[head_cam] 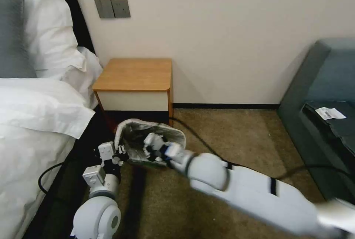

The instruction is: Pick up the garbage bag from the table and place it over the trash can.

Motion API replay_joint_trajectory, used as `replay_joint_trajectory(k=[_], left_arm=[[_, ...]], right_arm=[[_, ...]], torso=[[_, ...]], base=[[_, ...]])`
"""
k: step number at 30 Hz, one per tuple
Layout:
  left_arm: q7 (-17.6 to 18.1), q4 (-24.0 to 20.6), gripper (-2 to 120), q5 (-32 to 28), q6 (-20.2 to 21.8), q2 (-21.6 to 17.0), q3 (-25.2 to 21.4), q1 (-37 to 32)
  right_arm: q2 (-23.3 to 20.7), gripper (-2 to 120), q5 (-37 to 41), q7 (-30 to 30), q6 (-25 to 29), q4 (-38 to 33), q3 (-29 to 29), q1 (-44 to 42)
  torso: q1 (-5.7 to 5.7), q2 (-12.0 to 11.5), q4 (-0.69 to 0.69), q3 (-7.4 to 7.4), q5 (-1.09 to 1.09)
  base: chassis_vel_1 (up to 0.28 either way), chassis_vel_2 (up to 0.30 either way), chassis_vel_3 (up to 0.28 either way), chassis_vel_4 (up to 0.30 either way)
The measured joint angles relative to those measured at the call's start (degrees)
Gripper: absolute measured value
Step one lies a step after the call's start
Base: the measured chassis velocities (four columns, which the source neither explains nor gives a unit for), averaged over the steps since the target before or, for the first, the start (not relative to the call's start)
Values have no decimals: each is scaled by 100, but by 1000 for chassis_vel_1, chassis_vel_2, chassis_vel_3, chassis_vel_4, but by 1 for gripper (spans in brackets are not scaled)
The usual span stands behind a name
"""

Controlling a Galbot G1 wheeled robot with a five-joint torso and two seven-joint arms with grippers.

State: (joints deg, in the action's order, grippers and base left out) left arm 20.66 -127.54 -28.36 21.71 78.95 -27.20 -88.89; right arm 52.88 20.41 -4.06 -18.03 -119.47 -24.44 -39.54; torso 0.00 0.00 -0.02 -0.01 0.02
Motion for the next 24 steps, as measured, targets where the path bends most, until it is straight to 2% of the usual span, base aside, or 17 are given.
replay_joint_trajectory(k=[2,3,4,6,7,10,11,15,16,24], left_arm=[[76,-3,7,-340,178,-3,0,-20],[76,-3,7,-340,178,-3,0,-20],[111,-4,7,-489,258,2,0,-25],[185,38,7,-791,455,18,3,-19],[185,38,7,-791,455,18,3,-19],[253,156,7,-1183,729,26,9,16],[253,156,7,-1183,729,26,9,16],[281,348,7,-1338,891,49,7,60],[281,348,7,-1338,891,49,7,60],[277,785,7,-1465,972,92,23,105]], right_arm=[[-222,1,-54,77,216,-414,563,-595],[-222,1,-54,77,216,-414,563,-595],[-266,4,-60,109,284,-587,817,-896],[-263,14,-124,136,406,-873,1289,-1459],[-263,14,-124,136,406,-873,1289,-1459],[-107,30,-312,195,598,-1045,1749,-2080],[-107,30,-312,195,598,-1045,1749,-2080],[192,47,-507,296,756,-1046,2035,-2443],[192,47,-507,296,756,-1046,2035,-2443],[454,81,-769,416,950,-984,2072,-2665]], torso=[[0,0,1,0,-1],[0,0,1,0,-1],[0,0,0,0,0],[0,0,1,0,0],[0,0,1,0,0],[0,0,2,0,-2],[0,0,2,0,-2],[0,0,2,0,-2],[0,0,2,0,-2],[0,0,3,0,-2]], base=[[0,0,0,0],[0,0,0,0],[0,0,0,0],[0,0,0,0],[0,0,0,0],[0,0,0,0],[0,0,0,0],[0,0,0,0],[0,0,0,0],[0,0,0,0]])
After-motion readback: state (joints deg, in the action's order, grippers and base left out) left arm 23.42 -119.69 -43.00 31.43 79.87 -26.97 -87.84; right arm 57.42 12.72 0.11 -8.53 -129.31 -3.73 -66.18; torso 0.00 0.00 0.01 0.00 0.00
